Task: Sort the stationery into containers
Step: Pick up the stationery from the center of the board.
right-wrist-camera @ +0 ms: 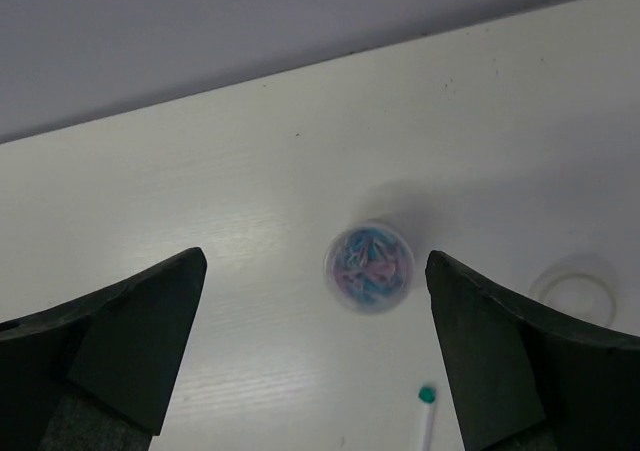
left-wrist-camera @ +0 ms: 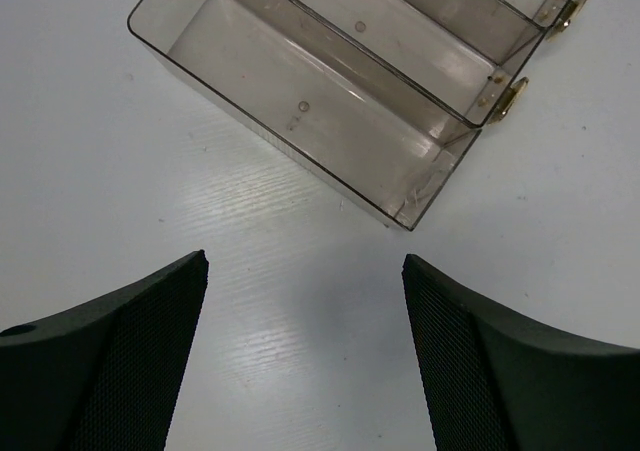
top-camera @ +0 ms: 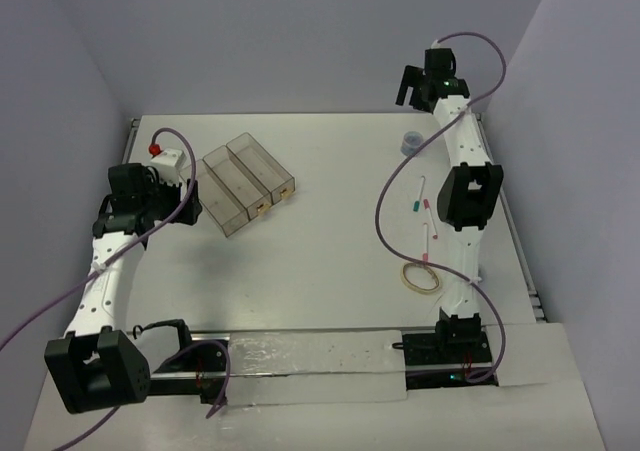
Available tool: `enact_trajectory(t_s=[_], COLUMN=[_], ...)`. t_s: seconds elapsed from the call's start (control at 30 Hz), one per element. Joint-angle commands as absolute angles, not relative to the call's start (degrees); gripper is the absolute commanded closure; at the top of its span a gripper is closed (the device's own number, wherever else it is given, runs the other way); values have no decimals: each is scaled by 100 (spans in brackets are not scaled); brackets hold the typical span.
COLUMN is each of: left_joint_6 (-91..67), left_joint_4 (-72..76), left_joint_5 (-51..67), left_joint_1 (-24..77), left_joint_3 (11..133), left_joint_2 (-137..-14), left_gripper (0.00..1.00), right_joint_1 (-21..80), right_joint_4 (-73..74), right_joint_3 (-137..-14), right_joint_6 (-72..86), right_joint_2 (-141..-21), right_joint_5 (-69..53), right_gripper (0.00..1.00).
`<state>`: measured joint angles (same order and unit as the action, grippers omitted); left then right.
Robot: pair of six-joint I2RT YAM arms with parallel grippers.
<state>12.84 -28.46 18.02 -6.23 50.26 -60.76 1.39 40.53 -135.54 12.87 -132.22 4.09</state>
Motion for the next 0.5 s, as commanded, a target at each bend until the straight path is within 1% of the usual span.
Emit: enact_trajectory(t_s=[0.0,0.03,0.1,0.17,0.2,0.23,0.3,0.4,0.47], left_joint_6=[1074,1053,1029,967,940,913,853,800,819], left_joint_4=[-2333,-2320,-2307,-2242,-2224,-2203,-2171,-2145,-2164], left_joint_5=[1756,1753,1809,1828,1828,1842,1846,1820,1815], left_joint_1=[-677,-677,-677,-677,-677,-677,-677,-685,-677], left_joint_3=[5127,5162,5208,5212,5221,5241,5247,5230,5258], left_joint_2=[-6426,-6510,-6610,-6671,-6689,-6722,-6750,-6785,-6794], left_gripper=[14,14,15,15,15,15,15,15,15], right_joint_1=[169,178,207,246,255,262,316,439,407], right_joint_4=[4467,4001,3519,3785,3792,4100,4158,4009,4128], right_joint_3=[-14116,-13614,-13041,-13552,-13852,-14115,-14080,-13505,-13572], right_joint_6=[740,689,622,580,536,462,326,202,271], right_joint_2=[-13640,-13485,-13422,-13659,-13844,-14073,-14255,-14229,-14392], right_joint_5=[686,641,684,1280,1413,1354,1275,1450,1307], right_gripper=[1,1,1,2,2,2,2,0,0])
